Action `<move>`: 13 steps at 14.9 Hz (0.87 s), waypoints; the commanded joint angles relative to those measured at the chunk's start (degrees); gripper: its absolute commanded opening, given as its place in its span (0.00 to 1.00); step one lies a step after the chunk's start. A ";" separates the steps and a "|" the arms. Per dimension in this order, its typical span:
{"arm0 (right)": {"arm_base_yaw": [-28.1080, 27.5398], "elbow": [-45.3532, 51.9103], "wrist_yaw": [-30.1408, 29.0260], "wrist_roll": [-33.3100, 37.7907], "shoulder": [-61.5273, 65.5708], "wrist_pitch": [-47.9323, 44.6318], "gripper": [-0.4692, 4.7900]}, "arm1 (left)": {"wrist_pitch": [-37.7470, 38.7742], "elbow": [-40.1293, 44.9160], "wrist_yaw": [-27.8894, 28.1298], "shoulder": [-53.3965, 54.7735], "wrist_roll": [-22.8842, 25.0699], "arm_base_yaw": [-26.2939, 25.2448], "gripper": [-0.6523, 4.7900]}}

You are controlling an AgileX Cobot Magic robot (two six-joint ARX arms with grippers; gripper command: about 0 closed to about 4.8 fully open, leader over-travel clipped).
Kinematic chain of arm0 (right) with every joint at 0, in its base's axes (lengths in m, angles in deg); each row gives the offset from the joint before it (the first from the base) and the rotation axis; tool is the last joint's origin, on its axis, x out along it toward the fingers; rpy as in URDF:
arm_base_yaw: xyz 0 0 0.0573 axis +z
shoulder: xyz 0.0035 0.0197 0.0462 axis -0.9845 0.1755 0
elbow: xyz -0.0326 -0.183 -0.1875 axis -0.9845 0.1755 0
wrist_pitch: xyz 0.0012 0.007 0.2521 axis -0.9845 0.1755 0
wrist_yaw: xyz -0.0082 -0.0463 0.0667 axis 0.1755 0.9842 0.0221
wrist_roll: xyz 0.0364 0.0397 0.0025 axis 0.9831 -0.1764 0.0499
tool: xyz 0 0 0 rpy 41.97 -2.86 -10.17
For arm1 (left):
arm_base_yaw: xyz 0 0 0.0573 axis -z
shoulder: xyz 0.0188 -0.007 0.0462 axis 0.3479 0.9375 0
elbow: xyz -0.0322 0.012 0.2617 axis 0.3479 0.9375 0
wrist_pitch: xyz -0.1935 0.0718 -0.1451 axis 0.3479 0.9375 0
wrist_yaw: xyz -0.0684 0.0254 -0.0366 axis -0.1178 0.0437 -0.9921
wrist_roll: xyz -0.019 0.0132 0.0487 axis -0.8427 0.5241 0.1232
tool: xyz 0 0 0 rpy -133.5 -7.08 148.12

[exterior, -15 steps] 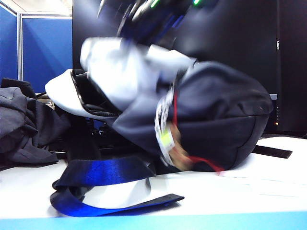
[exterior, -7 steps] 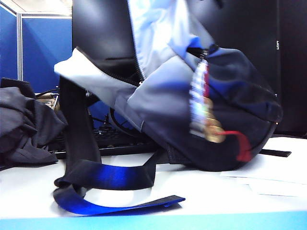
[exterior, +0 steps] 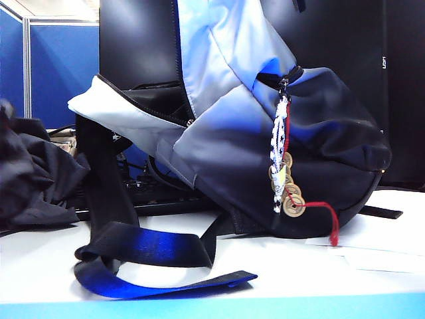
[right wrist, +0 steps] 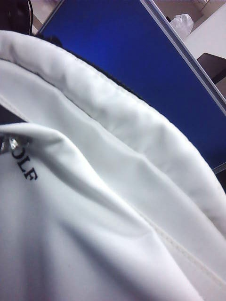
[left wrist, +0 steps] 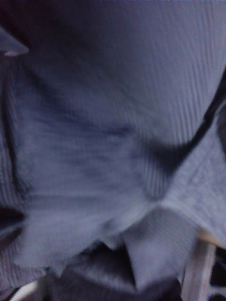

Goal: Put the gray clothes into the backpack.

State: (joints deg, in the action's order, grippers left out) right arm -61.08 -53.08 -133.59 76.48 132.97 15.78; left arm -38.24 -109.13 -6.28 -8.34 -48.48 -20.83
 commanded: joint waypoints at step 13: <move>-2.38 -0.85 4.04 -1.01 -1.11 -1.49 0.08 | 4.39 -10.14 -29.38 -29.42 -12.98 -0.02 0.11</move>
State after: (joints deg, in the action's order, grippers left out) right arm -63.51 -53.32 -129.29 75.62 131.94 16.94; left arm -32.71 -118.09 -32.60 -36.95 -58.88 -21.01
